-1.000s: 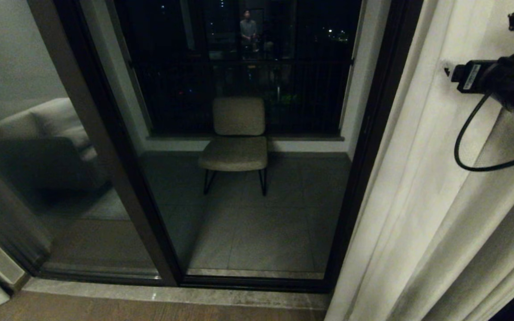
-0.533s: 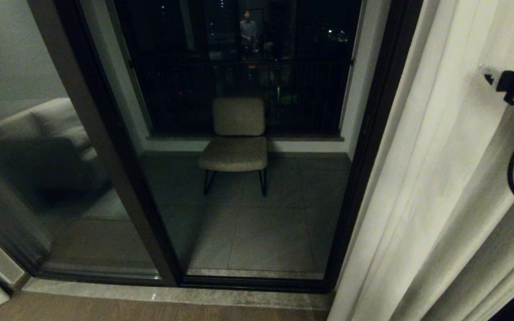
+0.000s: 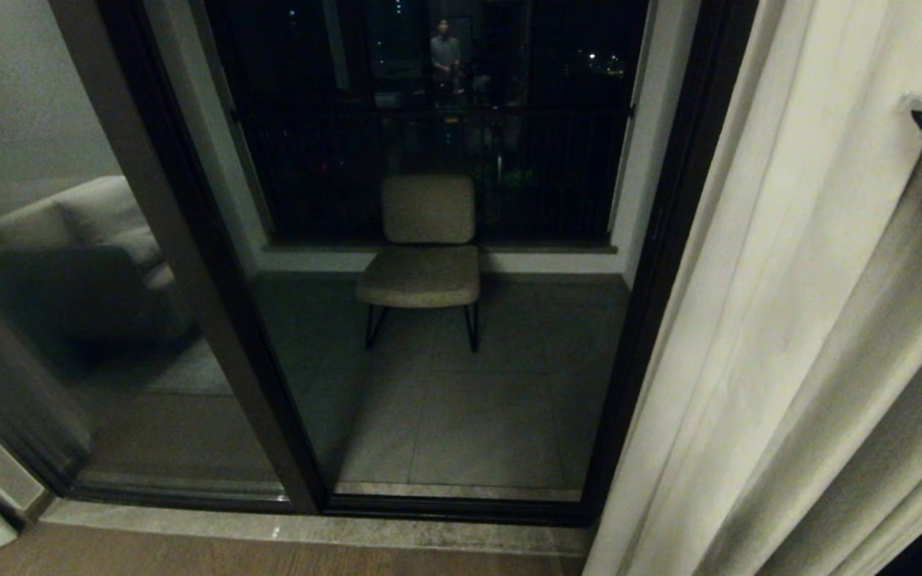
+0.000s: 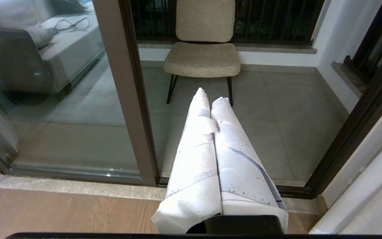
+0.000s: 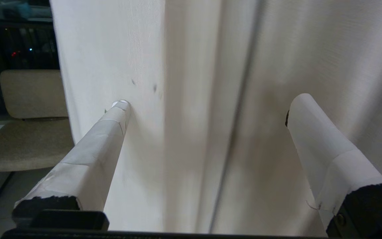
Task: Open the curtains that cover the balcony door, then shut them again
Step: Close the inner curtains on both sides
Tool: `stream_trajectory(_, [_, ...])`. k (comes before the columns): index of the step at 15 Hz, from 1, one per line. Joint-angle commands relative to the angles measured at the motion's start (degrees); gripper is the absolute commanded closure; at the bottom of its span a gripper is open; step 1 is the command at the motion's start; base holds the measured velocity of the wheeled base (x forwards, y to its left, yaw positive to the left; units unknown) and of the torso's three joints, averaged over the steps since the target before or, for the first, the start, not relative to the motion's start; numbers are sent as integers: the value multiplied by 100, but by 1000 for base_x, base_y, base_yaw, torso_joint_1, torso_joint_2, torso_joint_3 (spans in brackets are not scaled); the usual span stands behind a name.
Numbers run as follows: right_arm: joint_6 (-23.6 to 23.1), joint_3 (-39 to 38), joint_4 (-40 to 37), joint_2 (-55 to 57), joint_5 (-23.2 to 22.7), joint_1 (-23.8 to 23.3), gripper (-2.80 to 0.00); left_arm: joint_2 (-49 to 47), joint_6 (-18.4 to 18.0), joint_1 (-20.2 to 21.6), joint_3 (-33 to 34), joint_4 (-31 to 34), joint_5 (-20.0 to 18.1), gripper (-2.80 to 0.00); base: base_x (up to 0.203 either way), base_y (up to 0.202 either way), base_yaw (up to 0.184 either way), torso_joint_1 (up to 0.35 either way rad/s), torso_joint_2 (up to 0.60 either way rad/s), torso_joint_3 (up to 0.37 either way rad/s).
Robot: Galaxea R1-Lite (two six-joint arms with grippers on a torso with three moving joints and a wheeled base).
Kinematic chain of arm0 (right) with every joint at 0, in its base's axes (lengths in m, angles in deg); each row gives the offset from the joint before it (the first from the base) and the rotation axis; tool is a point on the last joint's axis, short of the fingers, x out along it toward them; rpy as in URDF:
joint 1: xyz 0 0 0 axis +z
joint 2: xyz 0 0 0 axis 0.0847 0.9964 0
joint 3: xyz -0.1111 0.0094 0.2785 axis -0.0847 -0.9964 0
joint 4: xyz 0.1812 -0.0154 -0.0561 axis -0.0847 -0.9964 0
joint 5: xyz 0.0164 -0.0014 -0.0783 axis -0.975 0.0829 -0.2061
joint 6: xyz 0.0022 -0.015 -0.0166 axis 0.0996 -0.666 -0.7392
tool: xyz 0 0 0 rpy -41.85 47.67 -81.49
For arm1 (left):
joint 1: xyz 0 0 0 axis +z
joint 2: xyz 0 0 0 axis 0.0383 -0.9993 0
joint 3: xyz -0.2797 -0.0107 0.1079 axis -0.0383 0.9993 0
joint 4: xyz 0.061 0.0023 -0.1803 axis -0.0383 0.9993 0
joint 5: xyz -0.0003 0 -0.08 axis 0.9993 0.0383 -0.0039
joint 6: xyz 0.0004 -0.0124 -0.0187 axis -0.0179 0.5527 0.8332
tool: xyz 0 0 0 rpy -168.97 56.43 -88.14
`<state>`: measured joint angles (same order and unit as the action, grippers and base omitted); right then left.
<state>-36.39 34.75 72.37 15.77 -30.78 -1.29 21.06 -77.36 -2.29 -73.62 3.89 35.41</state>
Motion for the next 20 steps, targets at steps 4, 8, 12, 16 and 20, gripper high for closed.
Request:
stream_trajectory(4, [0, 1082, 148, 1409, -193, 46, -280, 2, 2, 1, -4, -7, 9, 0, 0, 0, 0, 0, 0, 0])
stream_trajectory(8, [8, 1913, 205, 2208, -211, 75, -280, 2, 2, 1, 5, 2, 1, 0, 0, 0, 0, 0, 0, 0])
stream_trajectory(12, [0, 2019, 239, 2423, -215, 78, -280, 2, 2, 1, 5, 2, 0, 0, 0, 0, 0, 0, 0, 0])
stream_trajectory(16, [251, 2241, 226, 2477, -245, 130, -280, 2, 2, 1, 3, -3, 7, 0, 0, 0, 0, 0, 0, 0])
stream_trajectory(20, [286, 2439, 244, 2594, -888, 145, -280, 2, 2, 1, 0, 2, 4, 0, 0, 0, 0, 0, 0, 0])
